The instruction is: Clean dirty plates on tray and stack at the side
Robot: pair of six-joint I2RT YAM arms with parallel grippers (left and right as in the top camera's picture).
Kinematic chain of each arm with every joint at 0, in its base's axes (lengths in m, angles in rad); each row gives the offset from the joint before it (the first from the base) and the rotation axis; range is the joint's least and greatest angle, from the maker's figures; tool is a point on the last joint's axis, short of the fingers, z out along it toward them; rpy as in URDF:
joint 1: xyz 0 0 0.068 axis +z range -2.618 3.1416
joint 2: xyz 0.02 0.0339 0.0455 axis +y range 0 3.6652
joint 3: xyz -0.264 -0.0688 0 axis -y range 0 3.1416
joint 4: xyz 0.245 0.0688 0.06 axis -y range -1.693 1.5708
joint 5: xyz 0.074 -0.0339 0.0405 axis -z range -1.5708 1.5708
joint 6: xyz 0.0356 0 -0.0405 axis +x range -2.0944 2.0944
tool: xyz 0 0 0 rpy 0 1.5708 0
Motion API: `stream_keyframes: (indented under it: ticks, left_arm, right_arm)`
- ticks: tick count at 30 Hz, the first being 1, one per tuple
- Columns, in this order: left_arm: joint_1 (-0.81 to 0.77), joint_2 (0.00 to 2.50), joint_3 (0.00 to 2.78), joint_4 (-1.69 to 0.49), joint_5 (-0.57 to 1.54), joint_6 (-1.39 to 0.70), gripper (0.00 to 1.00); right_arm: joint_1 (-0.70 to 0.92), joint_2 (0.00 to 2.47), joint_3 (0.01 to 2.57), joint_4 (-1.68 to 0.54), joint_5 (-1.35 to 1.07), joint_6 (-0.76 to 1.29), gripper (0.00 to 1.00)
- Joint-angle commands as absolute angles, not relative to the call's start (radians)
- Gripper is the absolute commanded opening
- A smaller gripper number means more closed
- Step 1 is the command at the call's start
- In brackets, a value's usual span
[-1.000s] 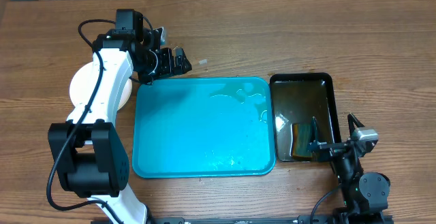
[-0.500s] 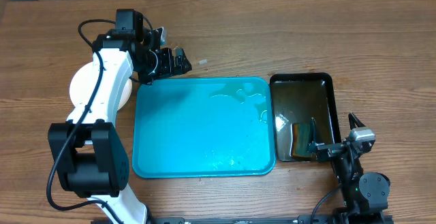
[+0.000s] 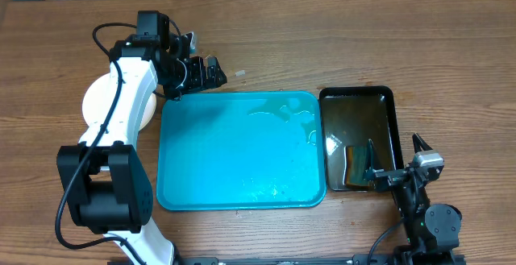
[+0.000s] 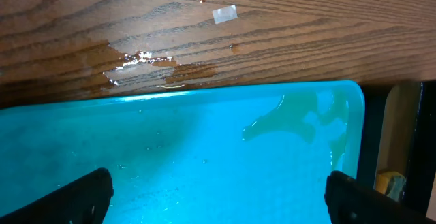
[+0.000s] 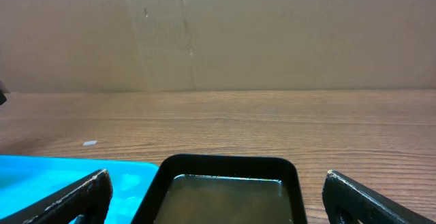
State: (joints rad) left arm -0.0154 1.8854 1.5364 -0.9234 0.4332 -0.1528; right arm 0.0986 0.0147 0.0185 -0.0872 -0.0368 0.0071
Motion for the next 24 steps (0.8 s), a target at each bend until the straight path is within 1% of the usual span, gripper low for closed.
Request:
stream_keyframes:
  ticks: [1,9,12,16,24]
  left_arm:
    - [-0.014,1.879,1.526,-0.923,0.434,-0.131,1.00]
    - [-0.019,1.883,1.526,-0.923,0.434,-0.131,1.00]
    - [-0.022,1.841,1.526,-0.923,0.430,-0.131,0.99]
    - [-0.025,1.703,1.526,-0.923,0.393,-0.131,1.00]
    - [-0.026,1.327,1.526,-0.923,0.355,-0.131,1.00]
  right_arm:
    - [0.095,0.004,0.008,-0.081,-0.038,0.003,1.00]
    - [0.095,0.004,0.008,-0.081,-0.038,0.003,1.00]
    - [0.095,0.004,0.008,-0.081,-0.038,0.003,1.00]
    - [0.095,0.004,0.008,-0.081,-0.038,0.003,1.00]
    - [0.095,0.004,0.008,-0.081,-0.038,0.003,1.00]
